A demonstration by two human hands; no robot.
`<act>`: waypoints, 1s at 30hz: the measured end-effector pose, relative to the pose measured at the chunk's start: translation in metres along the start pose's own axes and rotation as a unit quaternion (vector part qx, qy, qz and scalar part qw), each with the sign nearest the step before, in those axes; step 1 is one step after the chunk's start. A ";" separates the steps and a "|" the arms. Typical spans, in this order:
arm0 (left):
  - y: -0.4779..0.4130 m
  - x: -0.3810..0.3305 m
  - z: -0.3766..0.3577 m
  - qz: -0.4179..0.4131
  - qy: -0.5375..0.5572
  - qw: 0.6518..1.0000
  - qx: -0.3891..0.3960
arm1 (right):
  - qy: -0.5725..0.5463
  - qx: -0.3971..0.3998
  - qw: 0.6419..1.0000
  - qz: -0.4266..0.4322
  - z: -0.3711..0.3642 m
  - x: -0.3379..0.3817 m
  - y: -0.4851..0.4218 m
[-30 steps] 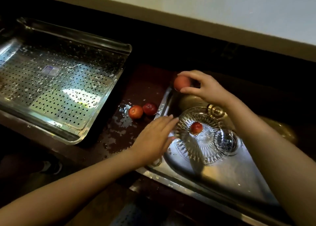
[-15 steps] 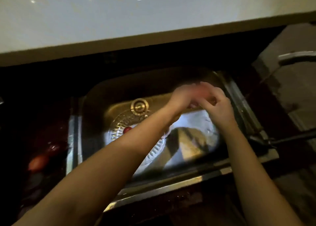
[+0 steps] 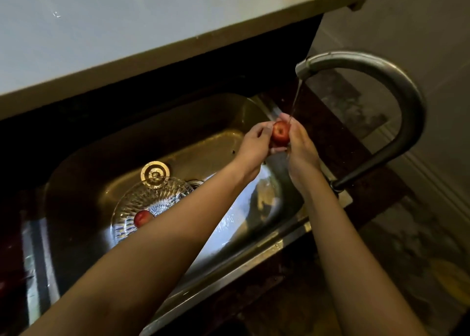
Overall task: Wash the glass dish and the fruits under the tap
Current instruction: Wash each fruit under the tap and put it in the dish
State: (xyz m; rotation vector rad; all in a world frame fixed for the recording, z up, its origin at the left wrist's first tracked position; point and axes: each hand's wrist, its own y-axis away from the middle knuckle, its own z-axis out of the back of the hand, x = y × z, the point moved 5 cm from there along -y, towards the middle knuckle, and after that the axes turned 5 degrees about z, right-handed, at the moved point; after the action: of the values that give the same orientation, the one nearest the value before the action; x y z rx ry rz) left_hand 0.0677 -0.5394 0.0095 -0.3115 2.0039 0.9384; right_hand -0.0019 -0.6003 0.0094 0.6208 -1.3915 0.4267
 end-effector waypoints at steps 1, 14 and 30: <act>-0.001 0.001 0.000 -0.001 -0.008 1.000 0.003 | -0.007 -0.002 1.000 -0.006 0.001 0.000 0.000; -0.007 -0.001 -0.025 0.094 -0.005 0.992 0.084 | 0.087 -0.014 0.996 0.017 0.004 0.016 -0.017; -0.010 -0.043 -0.018 -0.205 -0.354 0.905 -0.115 | 0.179 -0.015 0.983 -0.024 -0.002 0.034 -0.022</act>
State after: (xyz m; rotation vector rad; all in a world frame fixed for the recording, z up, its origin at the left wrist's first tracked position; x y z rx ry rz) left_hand 0.0873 -0.5644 0.0446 -0.4281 1.1079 0.8520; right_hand 0.0185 -0.6183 0.0399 0.5216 -1.0372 0.4530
